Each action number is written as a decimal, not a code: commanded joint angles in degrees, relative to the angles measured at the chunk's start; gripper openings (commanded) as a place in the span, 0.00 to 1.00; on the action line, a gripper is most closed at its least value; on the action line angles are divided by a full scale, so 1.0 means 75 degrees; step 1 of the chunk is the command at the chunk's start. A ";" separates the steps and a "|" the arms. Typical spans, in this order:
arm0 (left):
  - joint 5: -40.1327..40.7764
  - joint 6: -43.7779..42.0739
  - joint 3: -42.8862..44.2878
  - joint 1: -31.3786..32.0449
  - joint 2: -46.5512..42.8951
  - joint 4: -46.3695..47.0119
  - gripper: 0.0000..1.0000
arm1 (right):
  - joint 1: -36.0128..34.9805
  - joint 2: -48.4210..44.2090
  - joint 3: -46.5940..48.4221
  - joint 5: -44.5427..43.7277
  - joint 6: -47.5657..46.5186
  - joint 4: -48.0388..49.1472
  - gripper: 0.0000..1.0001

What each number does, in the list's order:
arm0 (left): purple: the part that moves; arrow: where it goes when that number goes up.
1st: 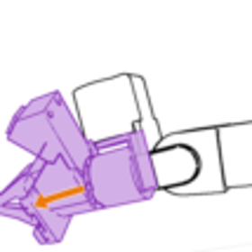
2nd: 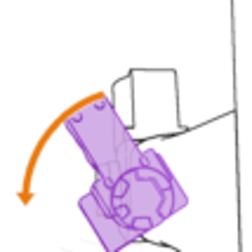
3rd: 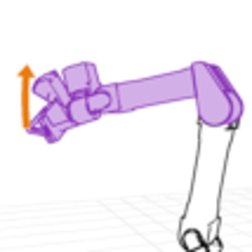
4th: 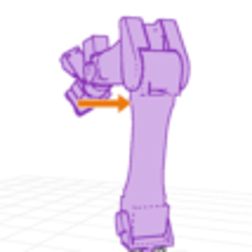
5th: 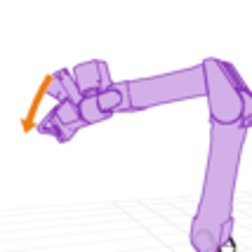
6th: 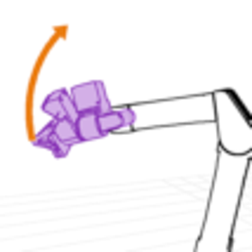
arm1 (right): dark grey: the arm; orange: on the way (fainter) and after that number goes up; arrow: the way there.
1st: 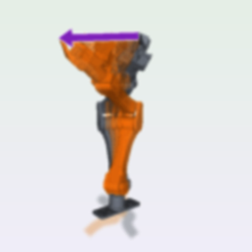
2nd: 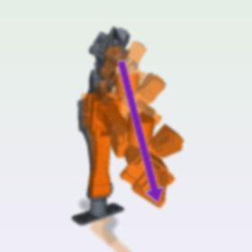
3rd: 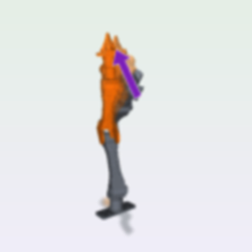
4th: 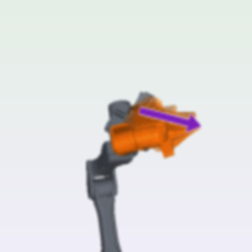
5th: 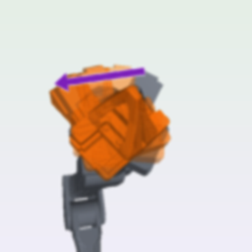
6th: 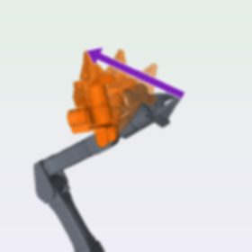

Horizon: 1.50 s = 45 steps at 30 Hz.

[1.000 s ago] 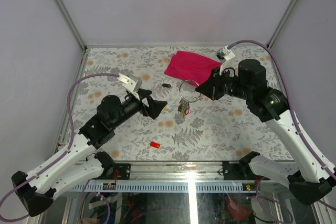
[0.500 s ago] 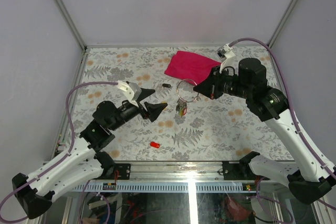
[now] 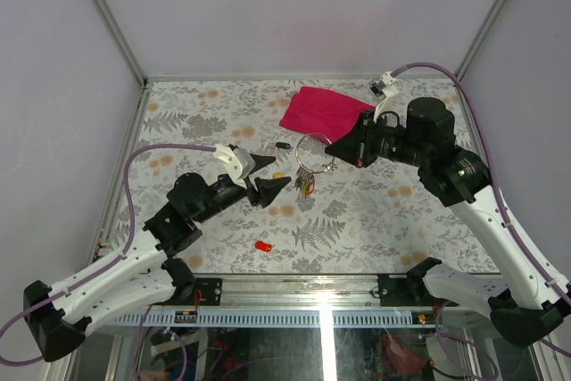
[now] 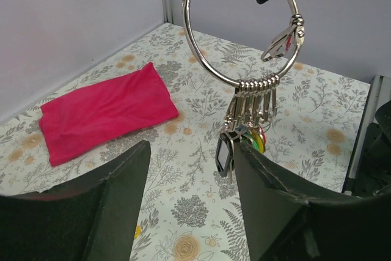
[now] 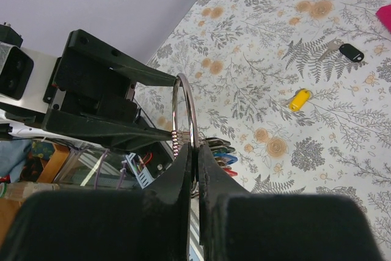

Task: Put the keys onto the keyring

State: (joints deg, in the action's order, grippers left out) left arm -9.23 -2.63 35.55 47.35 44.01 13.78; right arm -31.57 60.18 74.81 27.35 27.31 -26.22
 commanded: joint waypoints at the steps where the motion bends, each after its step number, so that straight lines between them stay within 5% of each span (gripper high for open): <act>1: 0.0426 -0.0303 0.0122 0.0130 0.0035 0.0620 0.56 | -0.0047 0.0021 0.0116 0.0353 0.0234 0.0702 0.00; 25: 0.1344 -0.0596 0.0241 0.0713 0.0444 0.1093 0.44 | -0.0050 0.0095 -0.0036 0.0574 0.0355 0.0781 0.00; 45: 0.1272 -0.0664 0.0205 0.0797 0.0470 0.0986 0.50 | -0.0046 0.0075 -0.0019 0.0550 0.0337 0.0777 0.00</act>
State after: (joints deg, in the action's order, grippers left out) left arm -0.80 -6.37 35.90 52.84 48.23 17.61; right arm -31.57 60.90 73.95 29.69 28.99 -24.51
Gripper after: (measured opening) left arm 0.492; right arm 0.027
